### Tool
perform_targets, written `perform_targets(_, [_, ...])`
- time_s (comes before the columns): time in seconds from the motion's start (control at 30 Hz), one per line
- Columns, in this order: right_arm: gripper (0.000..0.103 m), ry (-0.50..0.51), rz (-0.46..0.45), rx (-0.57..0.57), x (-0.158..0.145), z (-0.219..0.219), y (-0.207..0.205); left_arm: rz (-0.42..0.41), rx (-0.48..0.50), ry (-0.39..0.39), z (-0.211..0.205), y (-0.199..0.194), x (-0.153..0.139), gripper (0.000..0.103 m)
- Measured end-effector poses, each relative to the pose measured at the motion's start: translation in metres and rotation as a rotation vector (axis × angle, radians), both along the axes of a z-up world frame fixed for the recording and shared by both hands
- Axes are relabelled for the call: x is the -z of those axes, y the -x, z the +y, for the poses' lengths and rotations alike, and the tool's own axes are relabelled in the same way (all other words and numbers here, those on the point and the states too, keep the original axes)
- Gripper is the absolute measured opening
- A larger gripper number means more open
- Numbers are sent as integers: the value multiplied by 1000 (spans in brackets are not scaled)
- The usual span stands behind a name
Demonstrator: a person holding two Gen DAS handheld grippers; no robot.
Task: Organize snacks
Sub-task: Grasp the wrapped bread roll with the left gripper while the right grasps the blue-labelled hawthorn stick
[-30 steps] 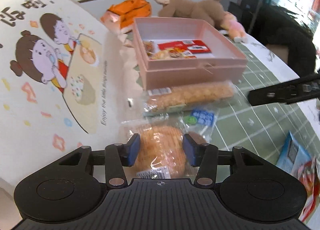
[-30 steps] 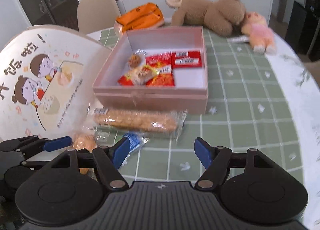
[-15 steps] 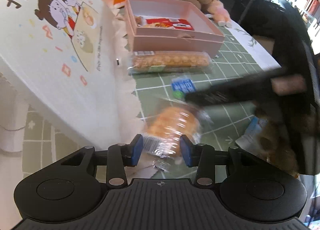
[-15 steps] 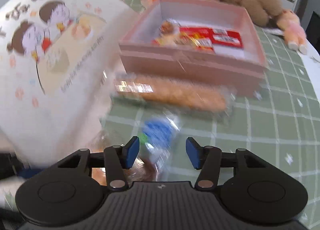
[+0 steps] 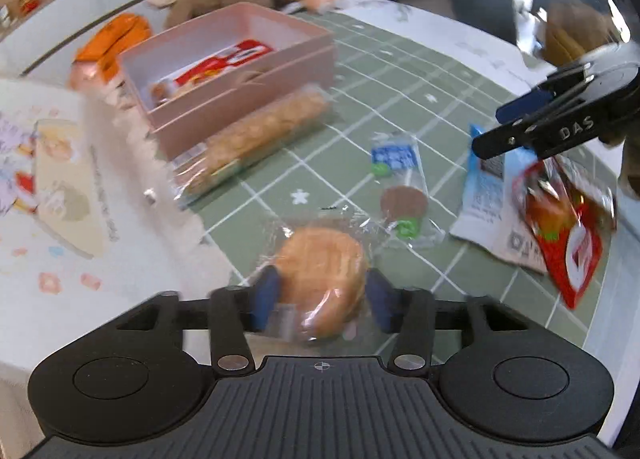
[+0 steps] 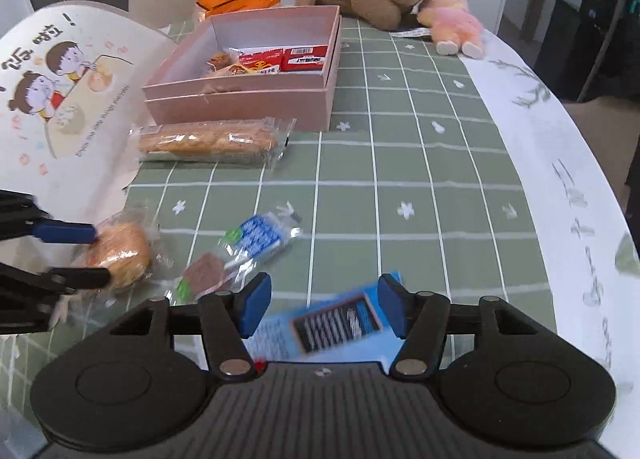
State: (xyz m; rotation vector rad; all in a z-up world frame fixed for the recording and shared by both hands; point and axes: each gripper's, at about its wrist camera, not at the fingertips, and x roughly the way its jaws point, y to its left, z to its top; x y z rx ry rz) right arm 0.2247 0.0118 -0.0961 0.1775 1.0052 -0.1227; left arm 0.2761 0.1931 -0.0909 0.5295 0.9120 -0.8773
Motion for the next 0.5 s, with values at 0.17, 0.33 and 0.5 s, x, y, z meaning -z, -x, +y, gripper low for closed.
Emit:
perform_targets(0.17, [60, 3, -2, -14, 4, 10, 10, 56, -45, 55, -3, -12, -2, 61])
perform_targets(0.33, [62, 38, -10, -64, 2, 25, 7, 76, -146, 43, -6, -32, 4, 65])
perform_targets(0.5, [66, -49, -31, -67, 3, 31, -12, 174, -207, -19, -12, -36, 18, 70])
